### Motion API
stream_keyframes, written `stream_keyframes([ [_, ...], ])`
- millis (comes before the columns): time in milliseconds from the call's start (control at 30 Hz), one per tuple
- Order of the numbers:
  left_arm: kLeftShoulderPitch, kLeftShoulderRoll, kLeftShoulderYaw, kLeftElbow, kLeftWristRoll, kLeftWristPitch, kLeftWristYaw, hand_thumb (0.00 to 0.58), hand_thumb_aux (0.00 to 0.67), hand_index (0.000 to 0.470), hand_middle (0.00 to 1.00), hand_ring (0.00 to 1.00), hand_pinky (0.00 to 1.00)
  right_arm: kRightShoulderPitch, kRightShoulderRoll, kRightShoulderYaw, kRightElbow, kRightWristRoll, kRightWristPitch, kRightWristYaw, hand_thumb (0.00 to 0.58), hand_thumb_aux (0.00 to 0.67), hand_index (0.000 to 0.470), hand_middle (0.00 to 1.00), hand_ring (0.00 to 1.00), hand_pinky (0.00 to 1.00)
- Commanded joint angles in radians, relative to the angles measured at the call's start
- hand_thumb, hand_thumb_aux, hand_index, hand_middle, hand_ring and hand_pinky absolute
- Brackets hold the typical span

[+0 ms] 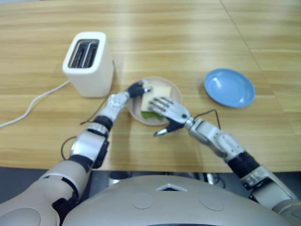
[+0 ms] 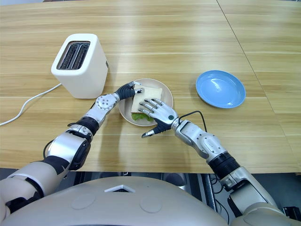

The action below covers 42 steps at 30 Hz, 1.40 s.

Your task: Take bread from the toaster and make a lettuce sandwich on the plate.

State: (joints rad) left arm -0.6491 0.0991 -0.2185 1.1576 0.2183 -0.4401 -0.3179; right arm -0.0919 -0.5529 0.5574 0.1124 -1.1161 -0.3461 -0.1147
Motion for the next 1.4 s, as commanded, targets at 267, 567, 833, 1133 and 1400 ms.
stream_keyframes([
  [267, 0.05, 0.186, -0.038, -0.483, 0.393, 0.167, 0.601, 0.0, 0.0, 0.0, 0.0, 0.0, 0.0, 0.045, 0.002, 0.089, 0.177, 0.016, 0.021, 0.128, 0.0, 0.0, 0.0, 0.0, 0.0, 0.0],
  [567, 0.164, 0.226, 0.005, -0.77, 0.447, 0.325, 0.652, 0.0, 0.0, 0.0, 0.0, 0.0, 0.0, 0.029, -0.001, 0.061, 0.127, 0.03, 0.014, 0.032, 0.0, 0.0, 0.0, 0.0, 0.0, 0.0],
  [833, 0.225, 0.183, 0.058, -0.721, 0.233, 0.208, 0.553, 0.0, 0.0, 0.0, 0.0, 0.0, 0.0, 0.071, -0.004, -0.212, -0.221, 0.177, -0.064, -0.321, 0.0, 0.0, 0.0, 0.0, 0.0, 0.0],
  [1133, 0.329, 0.269, 0.15, -0.993, 0.379, 0.205, 0.741, 0.0, 0.0, 0.0, 0.0, 0.0, 0.0, 0.192, 0.077, -0.6, -0.514, 0.586, -0.211, -0.41, 0.0, 0.0, 0.0, 0.0, 0.0, 0.0],
  [1400, 0.485, 0.457, 0.049, -1.244, 0.135, 0.214, 0.159, 0.58, 0.67, 0.46, 1.0, 1.0, 1.0, 0.282, -0.016, -0.572, -0.451, 0.719, -0.128, -0.049, 0.027, 0.016, 0.011, 0.25, 0.25, 0.25],
])
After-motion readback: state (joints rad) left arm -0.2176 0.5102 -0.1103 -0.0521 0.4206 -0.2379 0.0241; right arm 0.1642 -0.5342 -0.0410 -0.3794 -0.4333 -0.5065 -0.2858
